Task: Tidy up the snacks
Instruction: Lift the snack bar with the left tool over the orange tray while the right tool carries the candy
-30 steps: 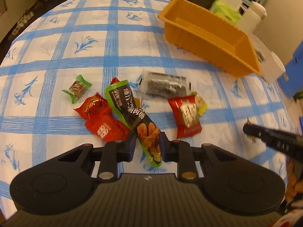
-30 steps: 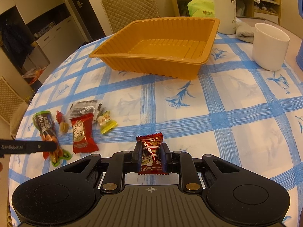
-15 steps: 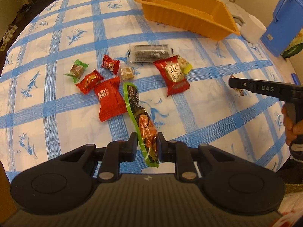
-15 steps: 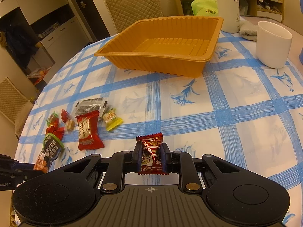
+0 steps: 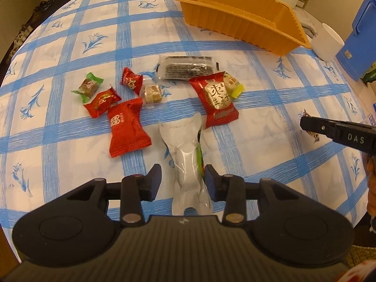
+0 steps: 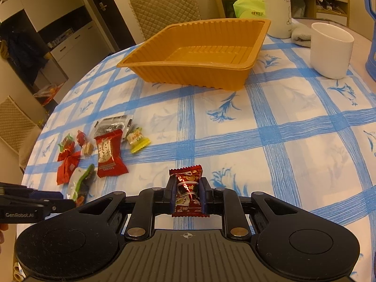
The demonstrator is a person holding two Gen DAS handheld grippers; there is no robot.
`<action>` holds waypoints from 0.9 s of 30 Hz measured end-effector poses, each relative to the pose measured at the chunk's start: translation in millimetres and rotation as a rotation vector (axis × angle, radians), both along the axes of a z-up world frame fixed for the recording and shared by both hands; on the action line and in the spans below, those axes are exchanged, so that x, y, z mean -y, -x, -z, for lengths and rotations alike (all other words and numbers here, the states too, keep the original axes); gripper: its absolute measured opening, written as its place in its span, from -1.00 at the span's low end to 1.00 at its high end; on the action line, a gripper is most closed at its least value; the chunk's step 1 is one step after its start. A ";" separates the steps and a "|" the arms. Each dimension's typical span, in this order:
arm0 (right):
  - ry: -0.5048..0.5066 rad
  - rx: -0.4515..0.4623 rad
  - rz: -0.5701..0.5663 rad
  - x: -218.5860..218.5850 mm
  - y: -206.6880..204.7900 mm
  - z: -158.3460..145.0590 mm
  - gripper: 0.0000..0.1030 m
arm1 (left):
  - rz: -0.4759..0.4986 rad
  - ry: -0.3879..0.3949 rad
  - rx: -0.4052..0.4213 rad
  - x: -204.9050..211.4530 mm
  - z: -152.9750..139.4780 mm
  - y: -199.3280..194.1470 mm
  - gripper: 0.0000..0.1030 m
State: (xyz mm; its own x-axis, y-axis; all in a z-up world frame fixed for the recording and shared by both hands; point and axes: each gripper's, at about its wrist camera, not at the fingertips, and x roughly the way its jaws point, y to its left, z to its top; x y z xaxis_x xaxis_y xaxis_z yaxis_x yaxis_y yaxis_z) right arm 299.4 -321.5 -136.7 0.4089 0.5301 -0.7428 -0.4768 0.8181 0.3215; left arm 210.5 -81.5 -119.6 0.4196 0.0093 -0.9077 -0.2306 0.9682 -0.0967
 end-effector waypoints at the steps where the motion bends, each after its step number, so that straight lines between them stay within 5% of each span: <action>1: -0.001 0.001 -0.001 0.9 1.1 -0.4 -0.61 | -0.002 0.001 -0.003 0.7 1.3 -1.9 -0.29; 16: -0.011 -0.002 0.013 8.0 15.4 -4.6 -0.61 | 0.020 -0.017 -0.024 9.0 9.5 -11.2 -0.51; 27: -0.033 -0.001 0.022 -2.7 8.9 -14.8 -0.61 | 0.047 -0.022 0.085 -9.1 -30.5 -6.3 -0.52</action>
State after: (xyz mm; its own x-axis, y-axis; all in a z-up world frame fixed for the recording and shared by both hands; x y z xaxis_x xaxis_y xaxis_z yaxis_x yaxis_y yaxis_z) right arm 290.5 -318.8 -121.9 0.4202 0.5456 -0.7251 -0.4588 0.8172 0.3490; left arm 216.9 -72.3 -89.1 0.4954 0.0071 -0.8687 -0.1768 0.9799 -0.0928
